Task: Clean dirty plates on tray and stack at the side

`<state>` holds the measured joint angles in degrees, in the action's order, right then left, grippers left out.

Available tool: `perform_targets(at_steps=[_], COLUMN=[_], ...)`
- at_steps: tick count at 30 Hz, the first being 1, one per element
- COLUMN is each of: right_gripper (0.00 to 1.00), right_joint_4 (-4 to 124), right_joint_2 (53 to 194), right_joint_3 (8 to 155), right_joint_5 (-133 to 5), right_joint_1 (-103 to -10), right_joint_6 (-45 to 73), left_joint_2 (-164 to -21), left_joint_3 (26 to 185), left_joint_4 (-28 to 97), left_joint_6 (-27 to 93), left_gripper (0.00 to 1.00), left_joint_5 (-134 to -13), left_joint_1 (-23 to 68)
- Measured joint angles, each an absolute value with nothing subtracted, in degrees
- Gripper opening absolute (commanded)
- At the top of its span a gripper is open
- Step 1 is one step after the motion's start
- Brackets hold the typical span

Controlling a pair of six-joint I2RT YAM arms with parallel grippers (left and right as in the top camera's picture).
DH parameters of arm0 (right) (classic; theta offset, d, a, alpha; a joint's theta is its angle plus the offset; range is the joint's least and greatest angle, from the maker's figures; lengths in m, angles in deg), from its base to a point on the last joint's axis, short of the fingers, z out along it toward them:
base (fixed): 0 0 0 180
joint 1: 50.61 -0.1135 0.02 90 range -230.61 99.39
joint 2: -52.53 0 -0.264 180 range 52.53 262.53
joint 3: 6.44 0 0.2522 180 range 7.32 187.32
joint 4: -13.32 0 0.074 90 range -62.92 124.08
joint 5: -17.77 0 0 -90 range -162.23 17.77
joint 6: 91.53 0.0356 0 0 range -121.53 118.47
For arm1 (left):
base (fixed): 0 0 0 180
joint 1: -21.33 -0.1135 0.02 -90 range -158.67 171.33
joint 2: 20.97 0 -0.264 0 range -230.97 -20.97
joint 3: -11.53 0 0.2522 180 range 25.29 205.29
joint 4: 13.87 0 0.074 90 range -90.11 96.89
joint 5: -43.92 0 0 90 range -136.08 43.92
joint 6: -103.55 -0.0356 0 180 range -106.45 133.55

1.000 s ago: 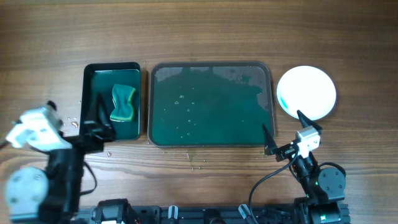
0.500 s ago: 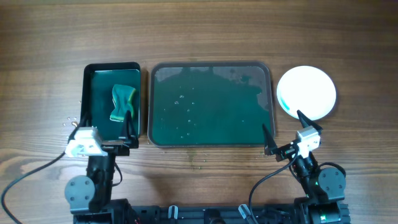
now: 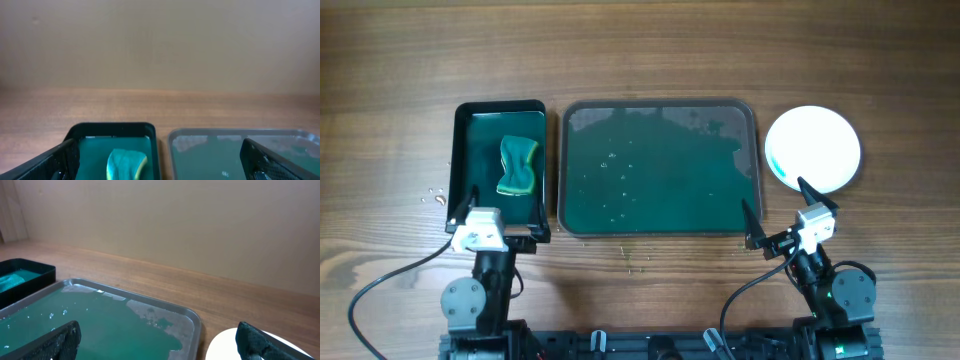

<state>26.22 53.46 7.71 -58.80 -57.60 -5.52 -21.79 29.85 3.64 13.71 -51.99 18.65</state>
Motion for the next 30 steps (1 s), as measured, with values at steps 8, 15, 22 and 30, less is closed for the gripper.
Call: perform_targets(at_steps=[8, 15, 22, 30], right_gripper=[1.0, 1.0, 1.0, 1.0], right_joint_4=[26.22, 26.22, 26.22, 26.22], right_joint_2=[53.46, 53.46, 53.46, 53.46], right_joint_3=[7.71, 7.71, 7.71, 7.71], right_joint_5=[-58.8, -58.8, -58.8, -58.8], right_joint_1=[-57.6, -57.6, -57.6, -57.6], right_joint_6=[-5.54, -5.54, -5.54, -5.54], left_joint_2=[-21.82, -21.75, -21.75, -21.75], left_joint_3=[26.09, 26.09, 26.09, 26.09], left_joint_4=[3.93, 3.88, 3.88, 3.88], left_joint_6=[13.36, 13.36, 13.36, 13.36], left_gripper=[1.0, 1.0, 1.0, 1.0], left_joint_5=[-51.97, -51.97, -51.97, -51.97], left_joint_1=[18.65, 18.65, 18.65, 18.65])
